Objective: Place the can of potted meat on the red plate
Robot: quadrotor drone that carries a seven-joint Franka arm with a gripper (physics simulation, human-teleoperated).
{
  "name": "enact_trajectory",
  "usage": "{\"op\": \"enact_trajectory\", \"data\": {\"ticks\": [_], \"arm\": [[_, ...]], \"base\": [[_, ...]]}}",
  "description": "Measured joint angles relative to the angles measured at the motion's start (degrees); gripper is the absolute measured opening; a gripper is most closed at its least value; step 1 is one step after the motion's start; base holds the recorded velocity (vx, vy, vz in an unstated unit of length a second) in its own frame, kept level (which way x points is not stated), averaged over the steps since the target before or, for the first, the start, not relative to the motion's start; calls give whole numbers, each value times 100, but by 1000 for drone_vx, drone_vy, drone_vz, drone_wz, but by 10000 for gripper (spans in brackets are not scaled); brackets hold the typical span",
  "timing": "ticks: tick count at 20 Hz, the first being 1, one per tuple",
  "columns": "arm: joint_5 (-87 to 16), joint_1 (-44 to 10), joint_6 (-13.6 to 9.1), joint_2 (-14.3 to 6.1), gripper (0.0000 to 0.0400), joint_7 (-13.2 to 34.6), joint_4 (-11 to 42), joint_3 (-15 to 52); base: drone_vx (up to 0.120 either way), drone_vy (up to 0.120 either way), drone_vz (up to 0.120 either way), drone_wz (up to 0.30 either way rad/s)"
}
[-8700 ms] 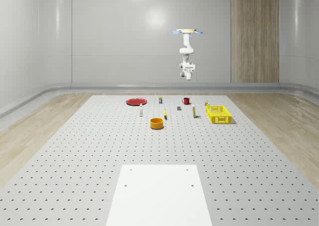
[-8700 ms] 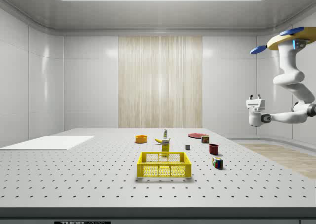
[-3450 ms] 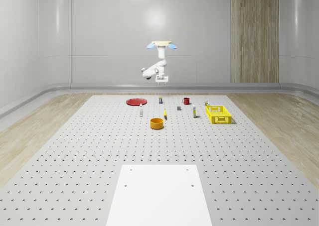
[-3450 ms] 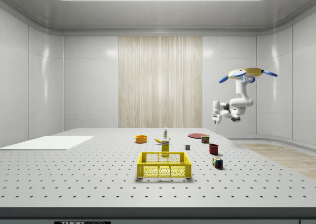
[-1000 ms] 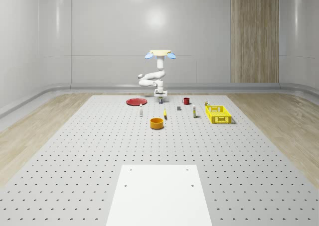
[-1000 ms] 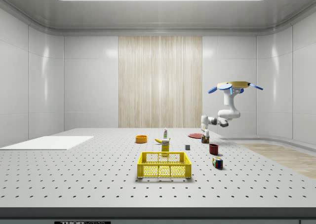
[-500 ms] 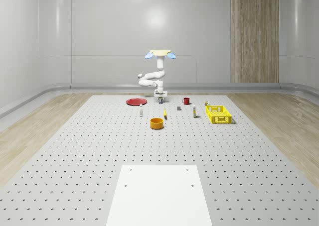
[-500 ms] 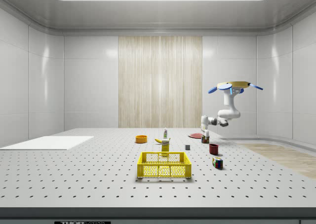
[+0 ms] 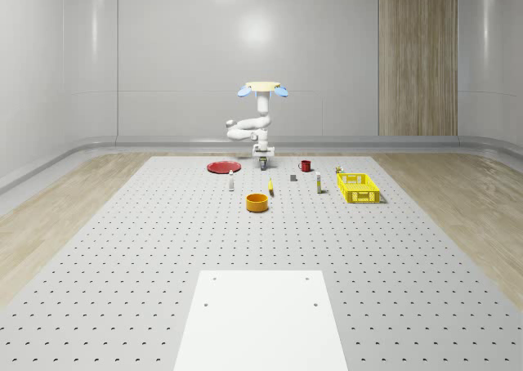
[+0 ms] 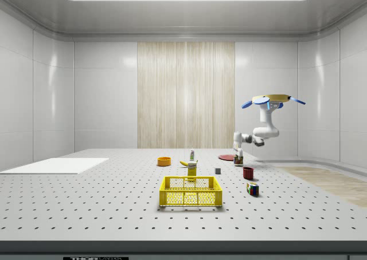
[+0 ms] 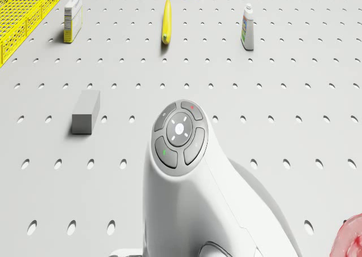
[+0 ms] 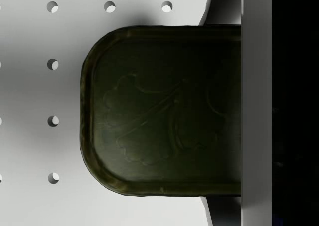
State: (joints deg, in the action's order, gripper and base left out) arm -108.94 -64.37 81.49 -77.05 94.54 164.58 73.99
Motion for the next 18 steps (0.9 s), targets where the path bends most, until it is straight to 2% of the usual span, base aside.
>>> {"op": "enact_trajectory", "data": {"ticks": [7, 18], "arm": [[552, -85, -124, -35, 285, 104, 62, 560], [830, -153, 1, -225, 284, 177, 67, 796]], "base": [[0, -109, 0, 0], [0, -120, 0, 0]]}}
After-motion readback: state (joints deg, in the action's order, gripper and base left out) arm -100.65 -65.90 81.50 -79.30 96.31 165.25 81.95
